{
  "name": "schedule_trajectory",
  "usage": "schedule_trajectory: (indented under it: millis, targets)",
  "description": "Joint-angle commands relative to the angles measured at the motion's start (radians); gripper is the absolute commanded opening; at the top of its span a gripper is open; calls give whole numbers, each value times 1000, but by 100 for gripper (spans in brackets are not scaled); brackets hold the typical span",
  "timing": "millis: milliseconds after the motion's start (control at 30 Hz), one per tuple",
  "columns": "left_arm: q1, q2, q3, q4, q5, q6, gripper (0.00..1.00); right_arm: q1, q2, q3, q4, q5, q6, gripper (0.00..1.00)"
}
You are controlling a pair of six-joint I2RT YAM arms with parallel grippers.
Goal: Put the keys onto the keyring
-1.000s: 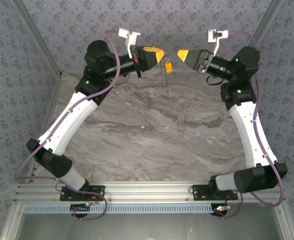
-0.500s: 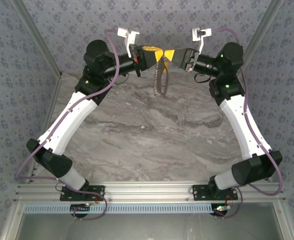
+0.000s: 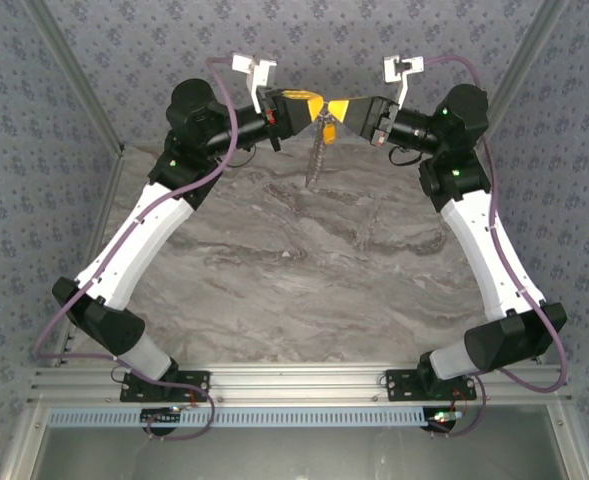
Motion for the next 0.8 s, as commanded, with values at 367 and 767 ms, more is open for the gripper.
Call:
schedule_trajectory:
  millis: [367,767]
  targets:
    - [68,-17,162,-305,143,166,56,-70,27,295,-778,12,-583,0]
    - [59,147,410,-689,308,312,55,-44,112,489,-1172,-9,-835,0]
